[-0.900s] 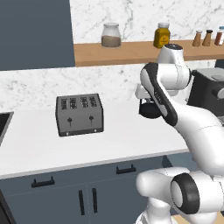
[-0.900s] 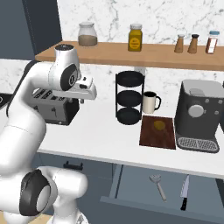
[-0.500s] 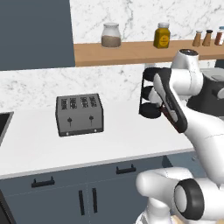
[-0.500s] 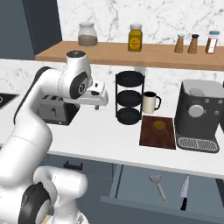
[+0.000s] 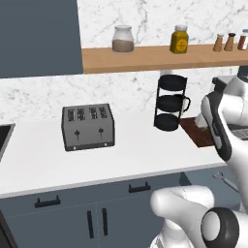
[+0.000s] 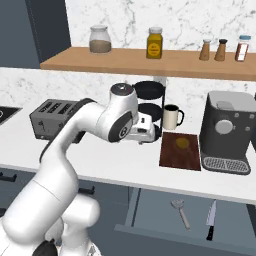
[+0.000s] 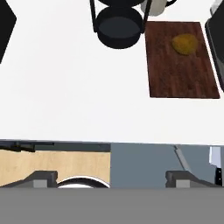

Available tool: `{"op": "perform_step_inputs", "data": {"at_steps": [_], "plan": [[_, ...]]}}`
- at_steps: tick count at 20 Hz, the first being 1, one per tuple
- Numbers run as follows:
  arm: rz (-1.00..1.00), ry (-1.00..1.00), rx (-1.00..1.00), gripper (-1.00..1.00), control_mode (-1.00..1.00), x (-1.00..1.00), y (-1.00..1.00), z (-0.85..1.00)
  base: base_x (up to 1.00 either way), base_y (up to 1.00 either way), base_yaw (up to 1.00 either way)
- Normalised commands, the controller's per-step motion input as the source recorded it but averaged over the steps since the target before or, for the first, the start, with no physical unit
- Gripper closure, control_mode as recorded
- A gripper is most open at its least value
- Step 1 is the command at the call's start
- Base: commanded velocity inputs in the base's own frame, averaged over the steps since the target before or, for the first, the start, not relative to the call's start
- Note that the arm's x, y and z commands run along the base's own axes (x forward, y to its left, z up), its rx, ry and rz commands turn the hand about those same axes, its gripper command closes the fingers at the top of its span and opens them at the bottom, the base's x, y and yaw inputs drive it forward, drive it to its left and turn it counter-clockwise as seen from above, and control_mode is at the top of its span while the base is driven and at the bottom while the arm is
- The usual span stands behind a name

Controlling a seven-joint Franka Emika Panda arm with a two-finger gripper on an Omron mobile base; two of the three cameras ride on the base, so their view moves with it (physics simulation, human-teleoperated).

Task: Place the appropriate cutting tool for cutting the avocado skin on the cutting board.

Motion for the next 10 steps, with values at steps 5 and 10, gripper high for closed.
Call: {"op": "perform_step_inputs", "data": {"at_steps": [5, 10], "plan": [[-0.02, -0.01, 0.00, -1.00, -1.00, -0.19, -1.00, -0.53, 0.00, 0.00, 0.00], [-0.02, 0.10, 0.00, -1.00, -1.00, -0.24, -0.91, -0.32, 0.00, 0.00, 0.00]]}}
